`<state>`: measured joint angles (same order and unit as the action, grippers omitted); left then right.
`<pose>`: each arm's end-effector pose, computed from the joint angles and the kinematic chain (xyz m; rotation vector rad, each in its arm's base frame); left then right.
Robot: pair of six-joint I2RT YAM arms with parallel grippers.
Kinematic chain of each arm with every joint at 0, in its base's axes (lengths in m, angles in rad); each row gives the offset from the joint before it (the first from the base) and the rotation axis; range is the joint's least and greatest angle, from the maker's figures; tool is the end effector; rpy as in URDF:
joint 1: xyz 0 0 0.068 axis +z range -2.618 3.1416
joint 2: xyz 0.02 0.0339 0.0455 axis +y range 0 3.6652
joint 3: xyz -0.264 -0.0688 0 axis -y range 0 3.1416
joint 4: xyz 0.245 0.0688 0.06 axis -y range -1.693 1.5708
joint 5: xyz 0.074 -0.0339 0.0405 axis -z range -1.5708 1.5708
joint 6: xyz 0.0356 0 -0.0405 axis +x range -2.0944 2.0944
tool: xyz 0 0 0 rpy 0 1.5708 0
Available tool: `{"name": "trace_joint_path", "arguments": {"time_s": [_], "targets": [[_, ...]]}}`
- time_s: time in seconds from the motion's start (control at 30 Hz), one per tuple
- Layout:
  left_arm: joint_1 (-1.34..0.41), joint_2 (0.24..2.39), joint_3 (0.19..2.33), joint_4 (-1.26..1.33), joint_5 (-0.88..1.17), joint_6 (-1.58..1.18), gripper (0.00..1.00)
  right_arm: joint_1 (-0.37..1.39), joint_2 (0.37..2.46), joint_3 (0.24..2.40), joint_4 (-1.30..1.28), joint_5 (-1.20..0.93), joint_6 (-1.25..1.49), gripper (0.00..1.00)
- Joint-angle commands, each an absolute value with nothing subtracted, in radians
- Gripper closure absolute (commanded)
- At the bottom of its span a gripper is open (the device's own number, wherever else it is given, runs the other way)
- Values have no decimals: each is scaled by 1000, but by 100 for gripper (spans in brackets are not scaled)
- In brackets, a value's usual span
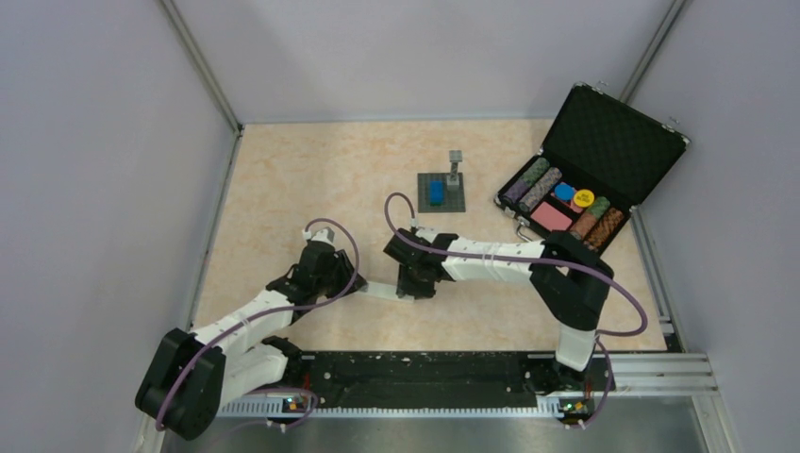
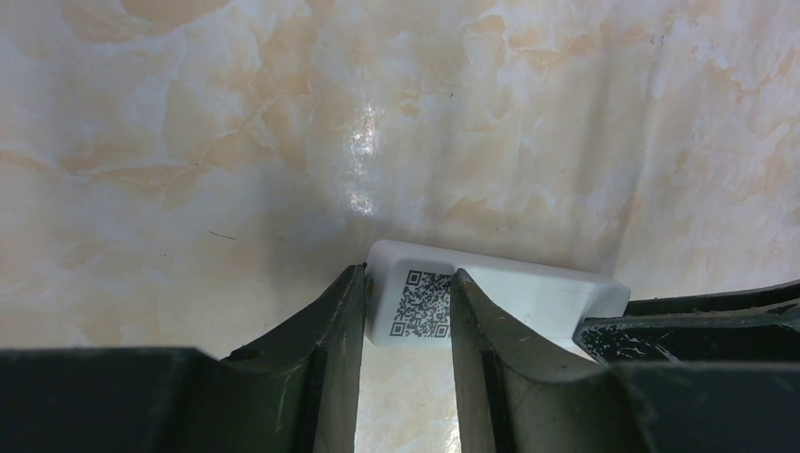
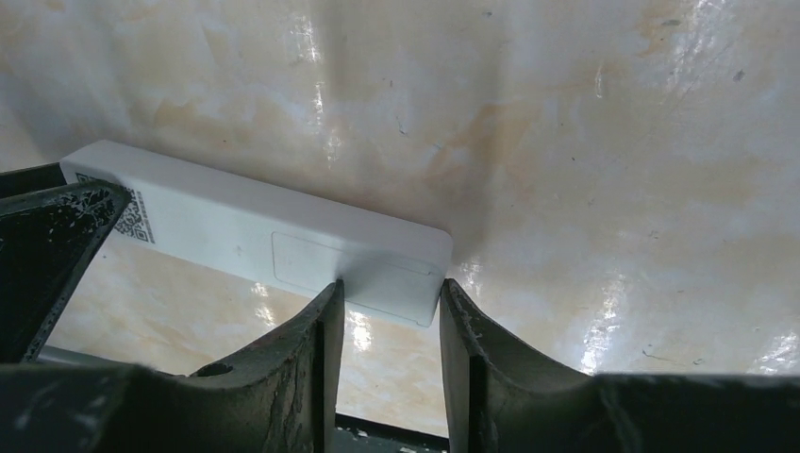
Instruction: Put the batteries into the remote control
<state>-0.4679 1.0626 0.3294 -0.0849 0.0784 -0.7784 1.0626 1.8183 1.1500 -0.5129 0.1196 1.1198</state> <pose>0.1671 -0.0875 0.1448 -0.3477 2.4715 -0.6550 0.1768 0.3087 0.1636 0.1142 2.8254 0.4168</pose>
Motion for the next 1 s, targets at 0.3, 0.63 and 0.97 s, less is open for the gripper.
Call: {"name": "trace_joint_path", "arguments": {"time_s": [0.3, 0.63, 0.97], "targets": [[-523, 1108, 280, -11, 356, -833, 84, 1123, 2027, 1284, -309, -44, 1226, 59], [-522, 1029, 432, -275, 144, -741, 75, 1121, 1868, 1161, -335, 77, 1193, 40], [-504, 1055, 669, -419, 10, -668, 46, 1080, 1648, 1093, -366, 111, 1028, 26]]}}
